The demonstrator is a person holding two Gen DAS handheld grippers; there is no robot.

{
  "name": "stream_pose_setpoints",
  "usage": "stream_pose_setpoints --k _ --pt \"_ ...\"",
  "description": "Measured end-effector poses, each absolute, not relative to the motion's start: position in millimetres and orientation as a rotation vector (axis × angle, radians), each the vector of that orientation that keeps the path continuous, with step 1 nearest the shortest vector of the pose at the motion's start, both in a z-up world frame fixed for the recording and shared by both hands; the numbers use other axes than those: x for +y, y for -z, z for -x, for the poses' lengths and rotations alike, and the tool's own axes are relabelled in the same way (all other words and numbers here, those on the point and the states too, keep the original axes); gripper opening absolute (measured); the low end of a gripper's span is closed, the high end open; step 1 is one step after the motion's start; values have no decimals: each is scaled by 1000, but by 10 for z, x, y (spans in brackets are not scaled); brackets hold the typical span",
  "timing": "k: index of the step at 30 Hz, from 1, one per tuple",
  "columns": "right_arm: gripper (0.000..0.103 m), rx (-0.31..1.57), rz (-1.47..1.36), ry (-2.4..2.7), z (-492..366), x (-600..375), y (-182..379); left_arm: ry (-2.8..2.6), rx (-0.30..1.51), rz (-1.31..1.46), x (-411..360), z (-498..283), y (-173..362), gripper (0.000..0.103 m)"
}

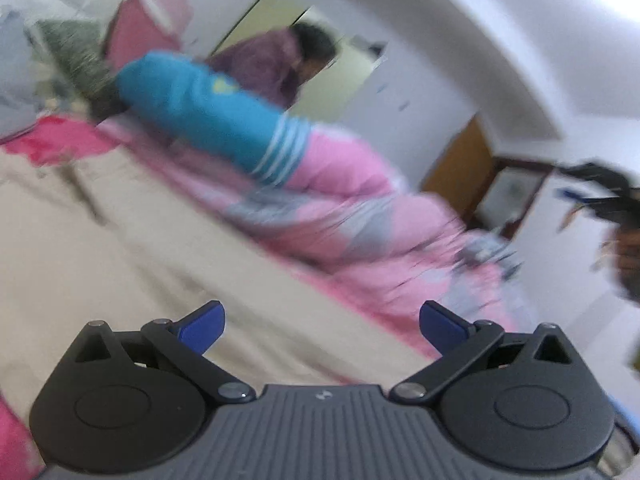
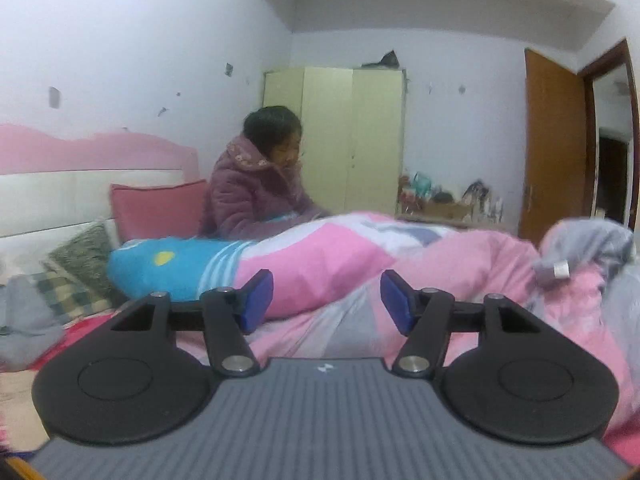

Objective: Fold clothes

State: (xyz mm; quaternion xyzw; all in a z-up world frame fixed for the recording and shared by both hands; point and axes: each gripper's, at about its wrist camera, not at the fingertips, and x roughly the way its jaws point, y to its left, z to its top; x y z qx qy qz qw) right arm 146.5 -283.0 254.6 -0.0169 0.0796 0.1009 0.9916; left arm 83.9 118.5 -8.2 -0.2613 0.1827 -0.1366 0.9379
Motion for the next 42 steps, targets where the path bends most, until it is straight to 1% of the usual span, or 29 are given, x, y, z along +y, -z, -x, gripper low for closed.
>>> stream_pose_setpoints --k 2,5,6,8,9,12,15,18,20,21,23,25,27,31,35,36,40,42 --pt "61 252 -19 -262 -1376 -2682 -2370 225 453 502 1175 -915 161 103" --pt "61 422 -92 -393 -1482 -2233 -1793 170 544 469 1191 -940 335 100" --pt "61 464 -99 -437 -1575 -2040 -1541 156 576 465 1211 -911 382 97" --pt "60 553 -108 -523 -1789 -1586 -972 144 599 469 1281 -800 438 96" --pt "58 597 -102 -555 -1914 -1358 -683 137 598 469 1327 -720 438 96" --pt "53 675 35 -590 -2096 -623 38 105 578 436 1427 -551 402 96" --pt "53 705 204 -599 -2056 -117 556 67 563 407 1529 -468 375 96" --pt "53 671 204 -577 -1782 -113 513 65 554 420 1586 -471 350 97" --pt "51 728 96 -604 -1622 -257 410 62 539 434 1626 -472 337 96" --pt "52 755 62 -618 -1525 -334 387 64 538 439 1648 -472 333 96" --pt "51 792 54 -679 -1294 -423 344 63 547 455 1707 -456 324 95" --pt "50 766 76 -705 -1147 -448 302 53 546 464 1764 -418 291 95" --pt "50 726 49 -642 -1237 -521 281 30 531 457 1798 -359 229 95" --pt "45 666 -7 -517 -1498 -647 282 21 508 427 1794 -278 132 95" --pt "43 640 -24 -448 -1518 -866 229 65 519 370 1586 -352 165 95" --pt "42 649 -33 -438 -1535 -919 213 87 529 355 1497 -400 204 92" --pt "40 694 11 -409 -1665 -1058 252 184 589 282 1114 -585 412 73" --pt "41 727 19 -439 -1818 -1062 258 215 605 238 947 -627 518 70"
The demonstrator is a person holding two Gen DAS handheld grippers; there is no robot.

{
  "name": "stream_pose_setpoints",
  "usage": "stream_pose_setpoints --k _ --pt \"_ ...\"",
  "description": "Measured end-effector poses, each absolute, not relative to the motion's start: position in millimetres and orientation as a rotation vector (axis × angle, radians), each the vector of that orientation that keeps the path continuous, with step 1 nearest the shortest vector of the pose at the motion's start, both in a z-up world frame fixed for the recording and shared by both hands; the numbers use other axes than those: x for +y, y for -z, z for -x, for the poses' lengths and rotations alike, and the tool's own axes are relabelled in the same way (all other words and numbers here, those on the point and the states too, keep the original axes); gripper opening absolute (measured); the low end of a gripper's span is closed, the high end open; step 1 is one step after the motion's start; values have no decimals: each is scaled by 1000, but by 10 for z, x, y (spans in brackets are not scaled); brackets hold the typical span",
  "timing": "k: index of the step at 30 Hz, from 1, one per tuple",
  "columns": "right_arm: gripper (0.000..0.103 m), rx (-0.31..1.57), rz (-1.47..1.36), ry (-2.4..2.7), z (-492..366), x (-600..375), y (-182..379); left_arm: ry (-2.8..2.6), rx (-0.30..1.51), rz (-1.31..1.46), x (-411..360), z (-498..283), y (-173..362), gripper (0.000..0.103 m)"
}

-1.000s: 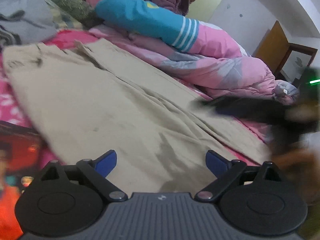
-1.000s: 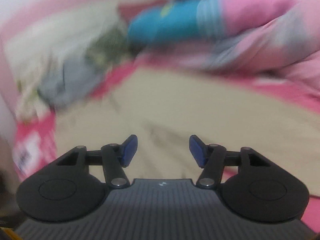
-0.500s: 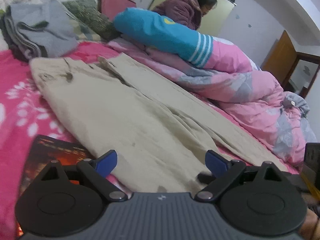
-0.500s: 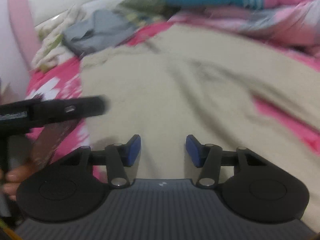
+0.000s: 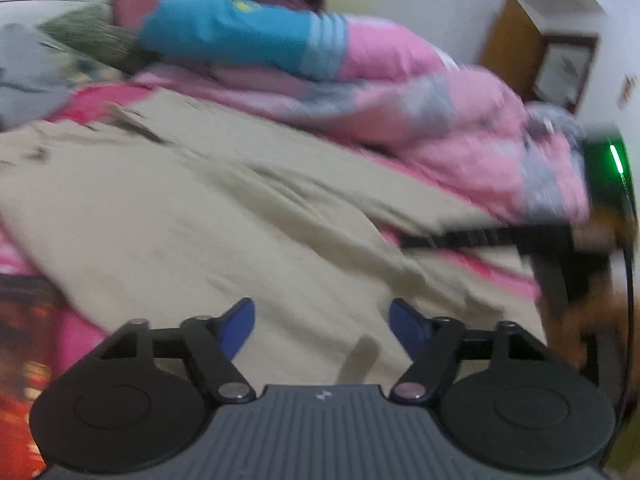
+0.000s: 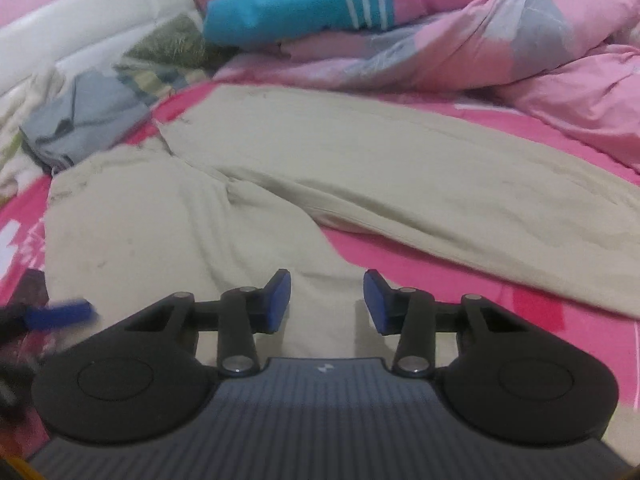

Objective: Fold clothes

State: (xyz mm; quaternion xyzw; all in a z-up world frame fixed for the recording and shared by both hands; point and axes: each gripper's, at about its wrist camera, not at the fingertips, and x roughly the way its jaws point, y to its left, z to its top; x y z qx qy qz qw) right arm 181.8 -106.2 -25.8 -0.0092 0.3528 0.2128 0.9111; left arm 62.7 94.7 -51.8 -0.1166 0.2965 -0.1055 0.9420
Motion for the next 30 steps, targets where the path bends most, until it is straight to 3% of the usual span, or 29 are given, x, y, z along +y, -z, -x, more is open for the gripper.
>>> stream_pose_setpoints --k 6,8,10,18,30 --pt "46 852 15 -567 -2373 -881 402 227 568 191 853 -587 618 70" --pt "41 869 22 -587 -2412 -828 444 236 567 216 890 -586 642 70" --pt "2 861 57 -583 -2375 -772 443 241 562 225 913 -574 652 70" --pt "2 744 202 -462 -2376 -668 531 238 568 183 858 -546 653 70" --pt "11 676 77 -483 -2049 -977 138 238 583 104 829 -384 635 70"
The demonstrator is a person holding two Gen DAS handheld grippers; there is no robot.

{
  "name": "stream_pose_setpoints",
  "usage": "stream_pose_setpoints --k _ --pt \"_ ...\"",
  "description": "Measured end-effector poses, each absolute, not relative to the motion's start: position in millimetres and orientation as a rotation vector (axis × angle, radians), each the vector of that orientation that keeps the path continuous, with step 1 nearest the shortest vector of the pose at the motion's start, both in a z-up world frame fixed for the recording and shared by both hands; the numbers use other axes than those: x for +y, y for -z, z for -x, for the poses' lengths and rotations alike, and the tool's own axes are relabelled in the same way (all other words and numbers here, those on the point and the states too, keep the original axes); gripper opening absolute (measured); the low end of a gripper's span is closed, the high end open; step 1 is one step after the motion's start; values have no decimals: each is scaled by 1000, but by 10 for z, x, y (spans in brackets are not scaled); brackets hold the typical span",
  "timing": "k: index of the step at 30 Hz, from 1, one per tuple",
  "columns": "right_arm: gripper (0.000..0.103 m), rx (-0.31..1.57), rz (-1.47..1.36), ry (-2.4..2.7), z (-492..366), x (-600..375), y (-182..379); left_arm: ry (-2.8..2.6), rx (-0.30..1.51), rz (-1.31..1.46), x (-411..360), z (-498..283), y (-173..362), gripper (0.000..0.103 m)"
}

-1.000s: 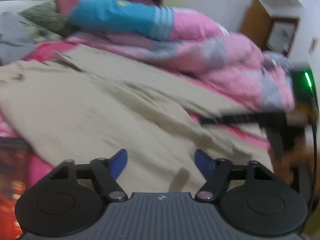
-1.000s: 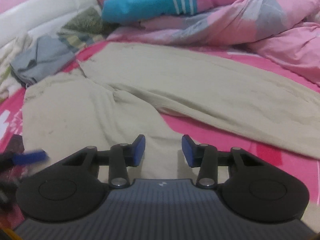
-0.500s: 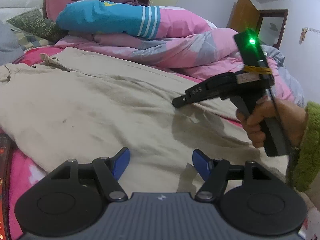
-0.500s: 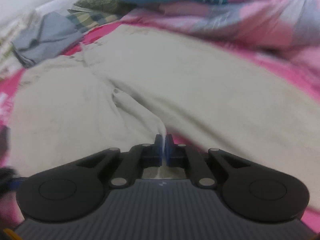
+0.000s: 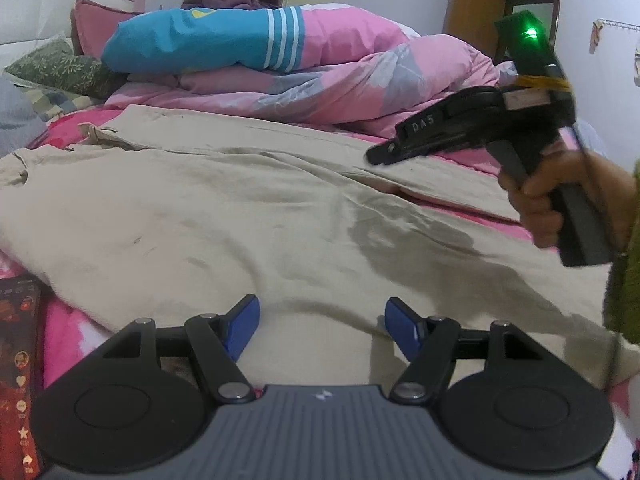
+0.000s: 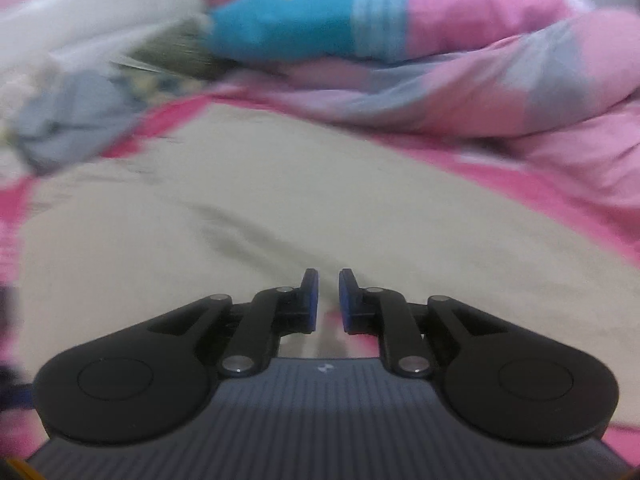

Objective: Fold clothes

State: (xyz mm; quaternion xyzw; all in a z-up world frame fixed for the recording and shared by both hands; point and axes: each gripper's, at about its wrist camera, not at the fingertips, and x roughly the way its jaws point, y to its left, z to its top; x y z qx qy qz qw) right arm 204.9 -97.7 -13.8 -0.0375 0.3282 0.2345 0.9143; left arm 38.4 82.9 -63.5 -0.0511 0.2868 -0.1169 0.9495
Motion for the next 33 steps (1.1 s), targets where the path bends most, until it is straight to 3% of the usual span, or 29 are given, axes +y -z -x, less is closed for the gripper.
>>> stream_pose_setpoints --k 5,7,14,15,17,18,19,23,26,28,33 --pt "7 801 44 -374 -2225 -1266 524 236 565 68 845 -233 578 68" --pt "13 771 -15 -253 -2228 -1457 398 235 524 59 870 -134 514 68" --pt "13 785 -52 -577 -1756 -1464 369 350 535 5 621 -162 496 69" --pt "13 787 -47 -539 -1739 -1563 415 356 590 -6 574 -194 561 69" --pt "0 791 -67 -450 -1712 -1793 476 345 600 -45 525 -133 623 69" --pt "0 788 -99 -351 -1705 -1940 437 342 589 -70 513 -76 614 69" --pt "8 766 -69 -241 -1668 -2012 363 339 584 -81 511 -32 606 69" --pt "9 682 -16 -477 -1380 -1730 110 336 580 -79 534 69 606 69" --pt "21 690 111 -786 -1217 -1211 136 329 580 -90 527 104 600 70" --pt "22 746 248 -844 -1233 -970 310 326 581 -92 532 125 600 70" --pt "25 717 141 -428 -1565 -1590 300 337 578 -82 568 145 617 70"
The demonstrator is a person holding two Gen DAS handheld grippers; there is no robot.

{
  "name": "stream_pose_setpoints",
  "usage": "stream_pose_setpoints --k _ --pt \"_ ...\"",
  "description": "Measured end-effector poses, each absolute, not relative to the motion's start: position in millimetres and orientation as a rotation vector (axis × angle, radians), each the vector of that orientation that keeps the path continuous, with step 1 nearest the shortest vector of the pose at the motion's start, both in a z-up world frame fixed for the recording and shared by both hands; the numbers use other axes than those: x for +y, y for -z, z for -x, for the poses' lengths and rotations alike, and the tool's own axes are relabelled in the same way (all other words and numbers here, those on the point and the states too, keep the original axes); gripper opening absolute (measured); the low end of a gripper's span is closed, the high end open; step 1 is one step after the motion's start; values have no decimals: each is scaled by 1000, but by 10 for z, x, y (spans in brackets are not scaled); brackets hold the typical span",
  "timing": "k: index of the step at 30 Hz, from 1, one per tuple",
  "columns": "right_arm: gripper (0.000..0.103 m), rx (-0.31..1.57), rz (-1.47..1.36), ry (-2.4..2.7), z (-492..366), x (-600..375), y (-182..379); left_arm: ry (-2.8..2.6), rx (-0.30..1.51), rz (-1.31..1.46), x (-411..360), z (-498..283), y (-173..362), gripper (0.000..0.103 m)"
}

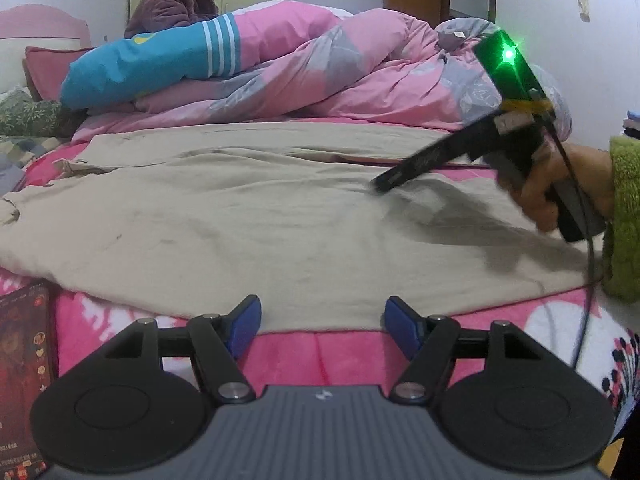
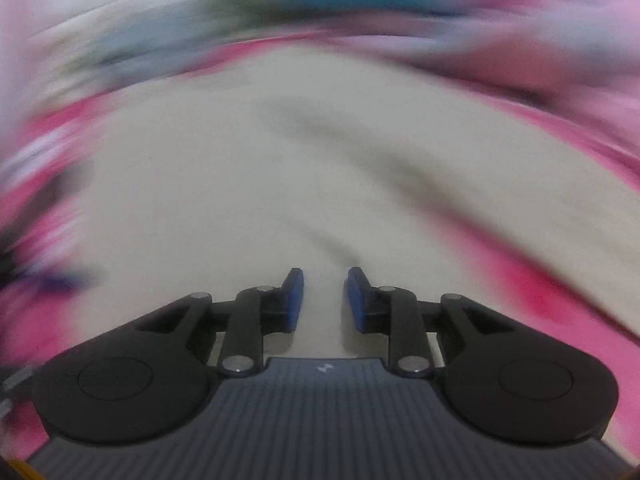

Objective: Fold clothes

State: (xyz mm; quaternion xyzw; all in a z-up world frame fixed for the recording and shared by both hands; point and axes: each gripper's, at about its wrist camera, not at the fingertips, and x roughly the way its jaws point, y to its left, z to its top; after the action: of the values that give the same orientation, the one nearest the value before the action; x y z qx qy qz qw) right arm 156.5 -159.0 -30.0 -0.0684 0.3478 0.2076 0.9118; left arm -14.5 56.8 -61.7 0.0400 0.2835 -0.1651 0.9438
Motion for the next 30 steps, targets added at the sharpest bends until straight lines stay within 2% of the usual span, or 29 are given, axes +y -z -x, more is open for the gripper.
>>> stream_pose_setpoints --k 3,6,8,9,14,18,21,27,30 --pt "26 686 58 -493 -1336 -1751 176 342 577 -86 574 145 626 70" --pt "37 675 142 -675 -1041 -1506 244 342 573 -92 579 152 639 70" --pt "41 674 251 -629 -1013 -1493 394 340 575 -99 573 156 637 71" --pt "46 673 246 -594 -1042 -1579 434 340 576 -102 569 162 637 71" --pt "47 693 46 -118 -1269 -2563 350 343 581 -111 579 173 638 71" --pt "46 650 3 -306 -1132 -2339 256 337 589 -128 560 169 630 72" --pt "46 705 88 -379 -1224 -2118 378 331 601 -131 545 163 618 72" --pt "45 674 -102 124 -1098 -3217 234 322 610 -147 574 172 560 75" --pt "45 614 -163 -46 -719 -3208 122 316 602 -155 543 213 496 75"
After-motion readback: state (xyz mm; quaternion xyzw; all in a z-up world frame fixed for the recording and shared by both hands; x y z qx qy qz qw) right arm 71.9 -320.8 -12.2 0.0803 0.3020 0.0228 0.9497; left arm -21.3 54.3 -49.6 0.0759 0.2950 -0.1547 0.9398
